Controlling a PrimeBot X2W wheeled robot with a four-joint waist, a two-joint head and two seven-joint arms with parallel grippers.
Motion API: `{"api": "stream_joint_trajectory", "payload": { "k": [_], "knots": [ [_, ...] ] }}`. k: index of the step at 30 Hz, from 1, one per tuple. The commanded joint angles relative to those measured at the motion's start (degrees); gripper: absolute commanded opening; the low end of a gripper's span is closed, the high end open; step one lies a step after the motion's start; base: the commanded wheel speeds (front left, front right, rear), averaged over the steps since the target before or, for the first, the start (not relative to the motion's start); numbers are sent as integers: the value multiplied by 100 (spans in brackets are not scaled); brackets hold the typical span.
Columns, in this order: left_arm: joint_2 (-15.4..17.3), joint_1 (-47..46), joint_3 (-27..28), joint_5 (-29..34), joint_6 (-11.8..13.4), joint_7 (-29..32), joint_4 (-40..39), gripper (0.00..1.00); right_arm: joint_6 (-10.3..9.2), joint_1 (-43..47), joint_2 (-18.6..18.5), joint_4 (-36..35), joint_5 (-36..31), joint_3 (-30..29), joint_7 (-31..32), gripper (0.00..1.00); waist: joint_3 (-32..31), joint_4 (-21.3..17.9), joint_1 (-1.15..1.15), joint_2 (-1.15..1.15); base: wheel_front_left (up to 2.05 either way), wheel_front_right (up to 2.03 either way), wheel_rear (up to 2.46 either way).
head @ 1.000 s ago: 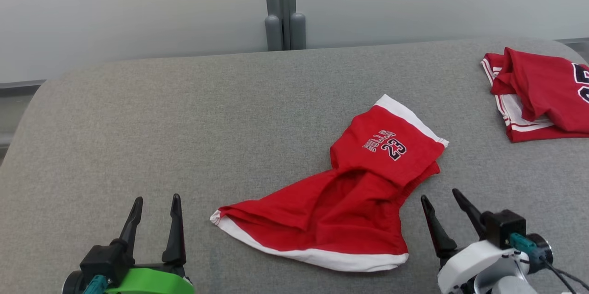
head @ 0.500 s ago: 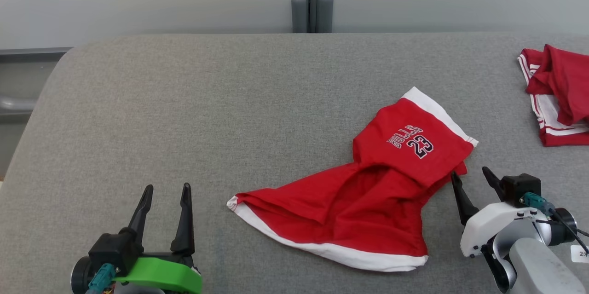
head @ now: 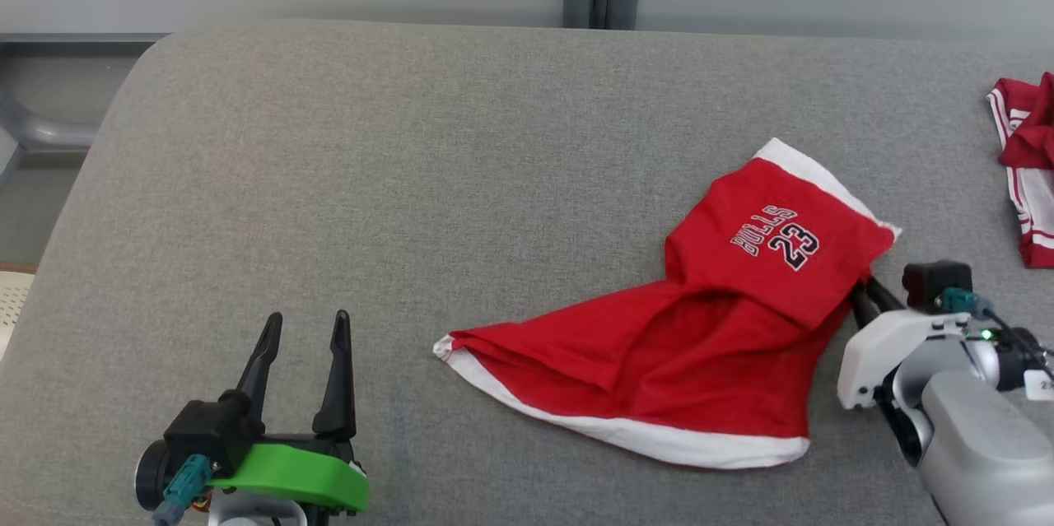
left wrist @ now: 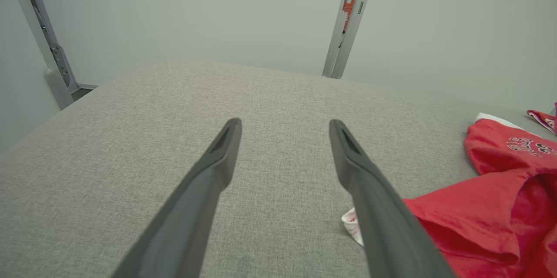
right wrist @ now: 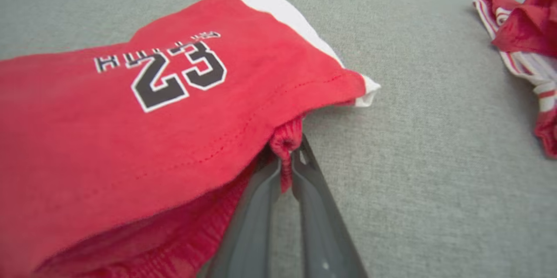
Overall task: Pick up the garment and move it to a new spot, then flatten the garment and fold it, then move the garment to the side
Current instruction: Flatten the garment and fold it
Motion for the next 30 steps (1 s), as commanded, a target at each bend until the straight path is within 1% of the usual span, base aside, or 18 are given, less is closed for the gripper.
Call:
{"api": "stream_joint_trajectory", "payload": {
  "k": [1, 4, 7, 8, 9, 12, 15, 18, 23, 30],
  "knots": [
    [14, -87, 8, -34, 14, 1, 10, 100, -12, -253, -114, 1, 62, -2, -45, 0, 12, 22, 0, 0, 0, 0, 0],
    [14, -105, -3, -46, 24, 1, 15, 100, -12, -582, -254, -11, 22, -18, -57, 0, 13, 52, 0, 0, 0, 0, 0],
    [14, -120, -16, -60, 34, 1, 21, 100, -12, -841, -299, 0, -52, -30, -47, 0, 11, 73, 0, 0, 0, 0, 0],
    [14, -114, -27, -76, 40, 1, 21, 100, -12, -886, -282, 149, -62, 12, -44, 27, 9, 81, 0, 0, 0, 0, 0],
    [14, -110, -38, -87, 45, 1, 27, 100, -12, -928, -269, 251, -90, 70, -44, 100, 4, 87, 0, 0, 0, 0, 0],
    [14, -81, -61, -105, 60, 1, 37, 100, -12, -1051, -245, 312, -88, 125, -45, 100, -21, 77, 0, 0, 0, 0, 0],
    [13, -31, -72, -115, 77, 1, 36, 100, -12, -797, -270, 197, -36, 61, -46, 100, -90, 27, 0, 0, 0, 0, 0],
    [14, 42, -19, -94, 95, 1, 16, 100, -12, -389, -345, -316, 17, -167, -46, 100, -182, -78, 0, 0, 0, 0, 0],
    [14, 152, 95, 0, 81, 1, 2, 100, -12, 495, -330, -1373, -56, -526, -47, 100, -339, -317, 0, 0, 0, 0, 0],
    [15, 301, 277, 104, 41, 1, -27, 100, -11, 1533, -144, -2793, -166, -861, -47, 100, -496, -648, 0, 0, 0, 0, 0]
  ]
}}
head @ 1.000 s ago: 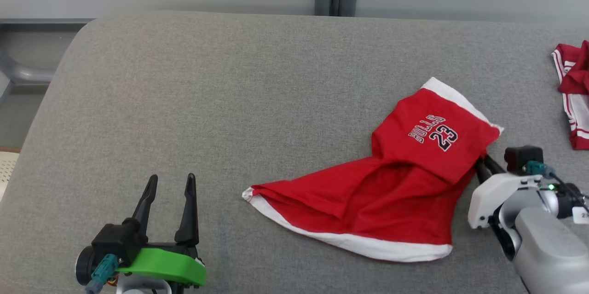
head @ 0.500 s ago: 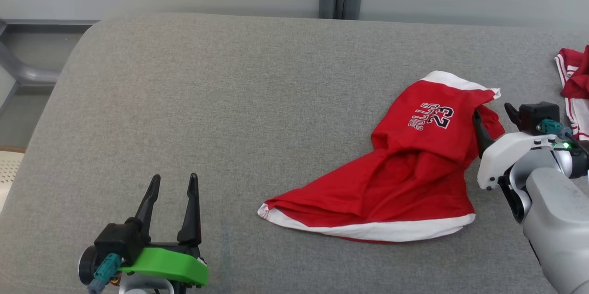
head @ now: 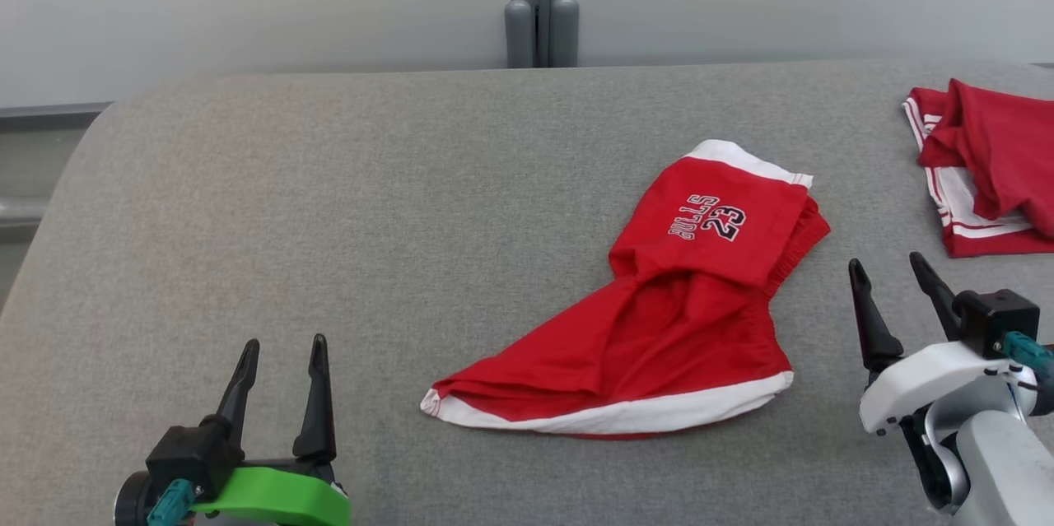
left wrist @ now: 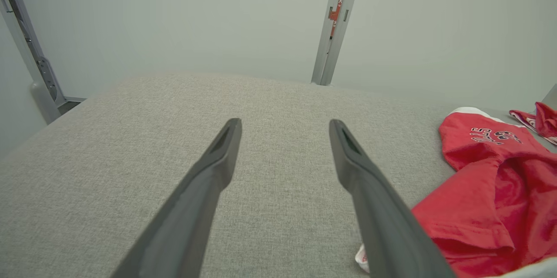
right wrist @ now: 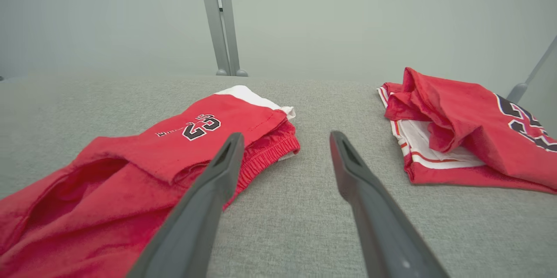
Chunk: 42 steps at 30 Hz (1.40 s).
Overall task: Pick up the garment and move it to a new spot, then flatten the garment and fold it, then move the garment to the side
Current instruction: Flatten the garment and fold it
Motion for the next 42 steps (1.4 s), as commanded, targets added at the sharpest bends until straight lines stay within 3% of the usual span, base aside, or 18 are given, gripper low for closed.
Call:
{"api": "stream_joint_trajectory", "payload": {
  "k": [1, 9, 16, 28, 42],
  "knots": [
    [14, 83, 46, 49, -21, 1, -15, 100, -11, 291, 61, -415, -31, -42, -12, 100, -136, -205, 0, 0, 0, 0, 0],
    [15, 186, 193, 46, -46, 1, -27, 100, -11, 1061, 370, -1611, -32, -106, -13, 100, -240, -399, 0, 0, 0, 0, 0],
    [15, 224, 290, 116, -53, 1, 26, 100, -10, 1608, 615, -2163, -122, -111, -14, 100, -310, -501, 0, 0, 0, 0, 0],
    [16, 267, 474, 220, 11, 1, 120, 100, -10, 1987, 850, -2365, -261, -51, -14, 100, -387, -522, 0, 0, 0, 0, 0],
    [16, 302, 508, 208, -28, 1, 186, 100, -10, 1986, 856, -2274, -300, 1, -13, 100, -390, -455, 0, 0, 0, 0, 0]
  ]
}}
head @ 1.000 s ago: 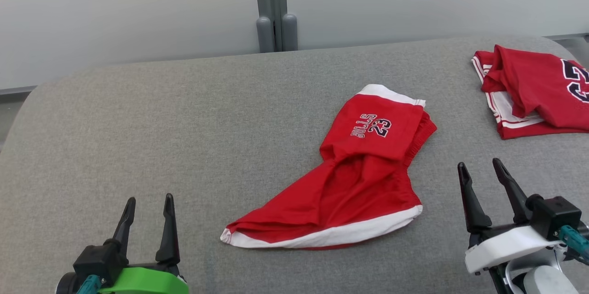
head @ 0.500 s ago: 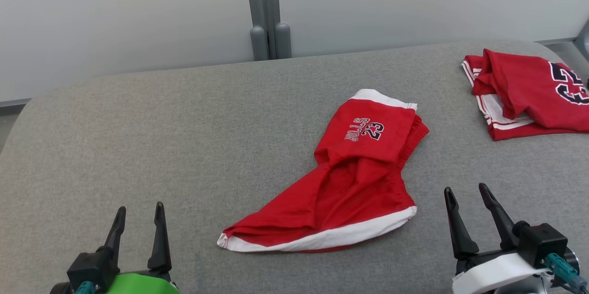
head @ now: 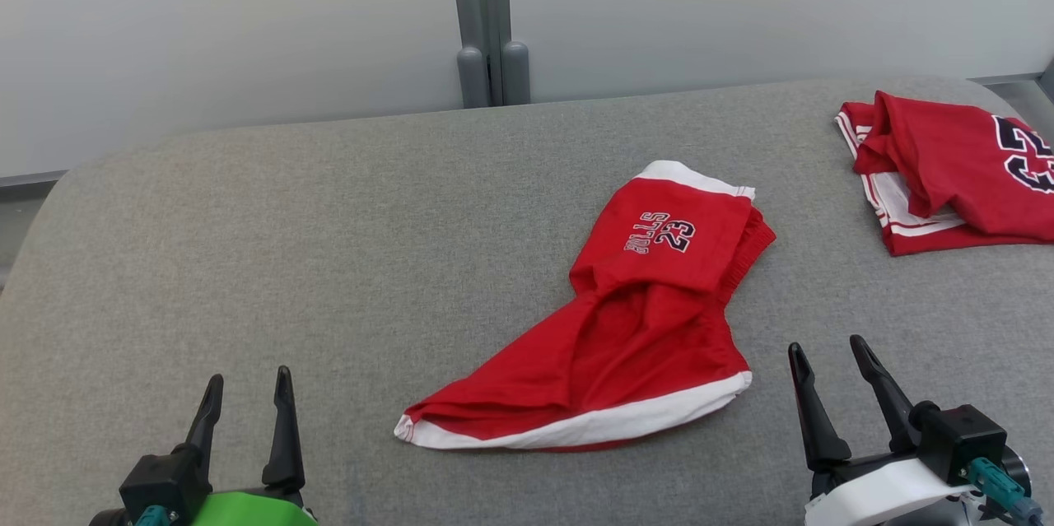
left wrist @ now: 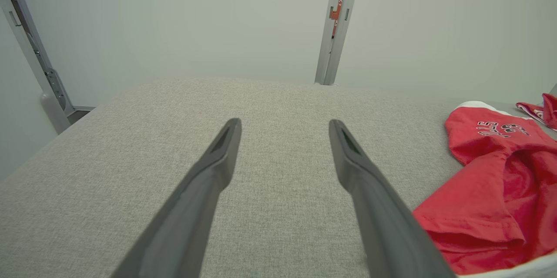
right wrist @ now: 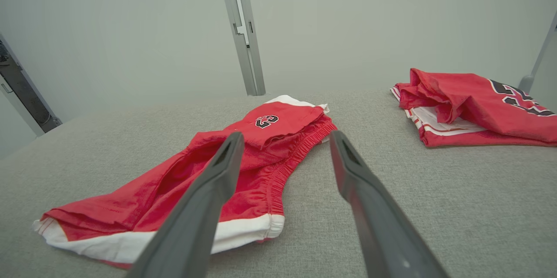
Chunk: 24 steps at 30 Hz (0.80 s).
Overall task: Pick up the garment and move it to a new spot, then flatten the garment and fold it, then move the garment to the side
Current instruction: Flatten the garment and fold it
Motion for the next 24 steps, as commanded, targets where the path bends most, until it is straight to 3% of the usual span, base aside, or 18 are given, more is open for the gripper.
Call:
{"api": "stream_joint_trajectory", "payload": {
  "k": [1, 24],
  "knots": [
    [16, 71, 10, -43, -13, 1, 4, 100, -10, 49, -4, 15, -17, 8, -14, 100, 1, -3, 0, 0, 0, 0, 0],
    [16, 96, -95, -76, 4, 1, 35, 100, -10, 38, -3, 114, -42, 67, -14, 100, 8, -3, 0, 0, 0, 0, 0]
  ]
}}
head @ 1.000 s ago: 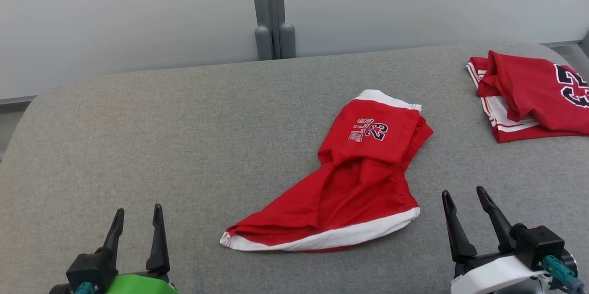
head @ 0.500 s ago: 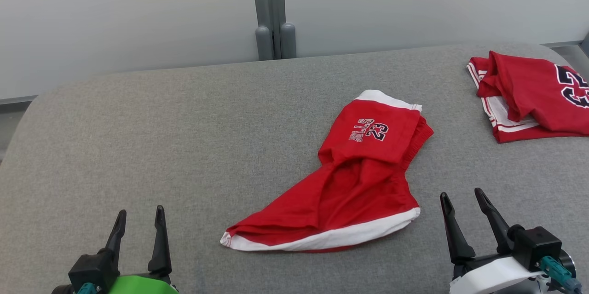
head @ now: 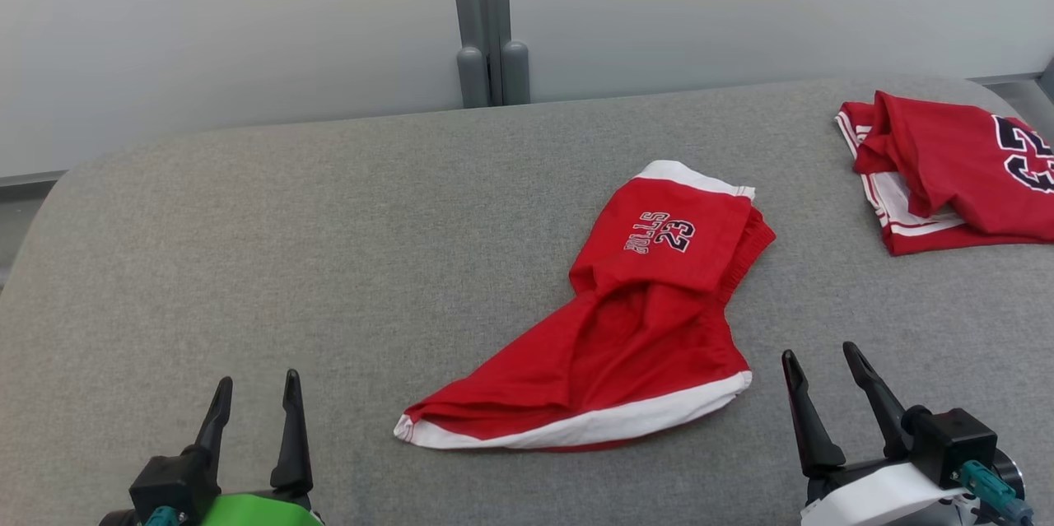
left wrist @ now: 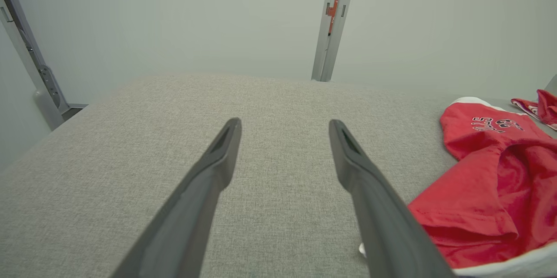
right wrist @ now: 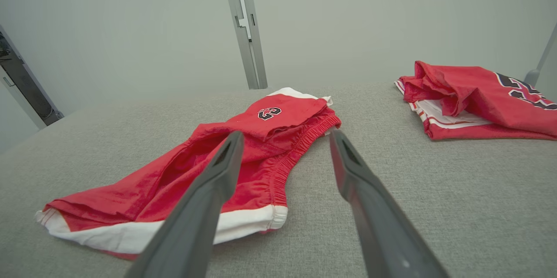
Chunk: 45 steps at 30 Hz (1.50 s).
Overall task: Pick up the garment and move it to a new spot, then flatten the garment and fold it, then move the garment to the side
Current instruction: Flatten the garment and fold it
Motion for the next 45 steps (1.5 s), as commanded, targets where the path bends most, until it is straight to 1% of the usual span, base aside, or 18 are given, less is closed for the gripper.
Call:
{"api": "stream_joint_trajectory", "payload": {
  "k": [1, 8, 17, 21, 25, 29, 35, 41, 42, 43, 44, 45],
  "knots": [
    [16, 81, -39, -52, 2, 1, 24, 100, -10, 23, -2, 22, -25, 3, -14, 100, 16, -2, 0, 0, 0, 0, 0],
    [16, 48, -442, -54, -38, 1, 305, 100, -10, -210, -99, 344, -35, 62, -13, 100, 121, -13, 0, 0, 0, 0, 0],
    [16, -347, -1141, -271, -65, 1, 1108, 100, -10, -929, -169, 1357, 80, 345, -13, 100, 538, -19, 0, 0, 0, 0, 0],
    [18, -557, -1366, -399, -73, 1, 1499, 100, -10, -1235, -116, 1876, 156, 496, -13, 100, 665, -19, 0, 0, 0, 0, 0],
    [18, -716, -1596, -471, -82, 1, 1825, 100, -10, -1434, -97, 2257, 240, 638, -13, 100, 737, -6, 0, 0, 0, 0, 0],
    [20, -850, -1699, -571, -81, 0, 2044, 100, -10, -1547, -59, 2566, 347, 796, -13, 100, 764, -3, 0, 0, 0, 0, 0],
    [19, -1094, -1776, -837, -83, 1, 2310, 100, -10, -1666, -14, 2824, 517, 977, -13, 100, 783, 13, 0, 0, 0, 0, 0],
    [18, -1321, -2189, -1168, -84, 9, 2722, 100, -10, -1724, 34, 2957, 675, 1233, -14, 100, 803, 6, 0, 0, 0, 0, 0],
    [18, -1347, -2276, -1251, -84, 14, 2804, 86, -10, -1719, 48, 2960, 694, 1297, -13, 100, 797, -1, 0, 0, 0, 0, 0],
    [17, -1361, -2331, -1327, -84, 14, 2850, 14, -10, -1719, 42, 2960, 719, 1321, -14, 52, 795, -5, 0, 0, 0, 0, 0],
    [8, -1390, -2391, -1387, -84, 14, 2880, 0, -10, -1716, 27, 2943, 755, 1346, -13, 10, 796, -9, 0, 0, 0, 0, 0],
    [6, -1410, -2433, -1429, -84, 15, 2882, 0, -10, -1702, 19, 2929, 781, 1366, -13, 0, 796, -9, 0, 0, 0, 0, 0]
  ]
}}
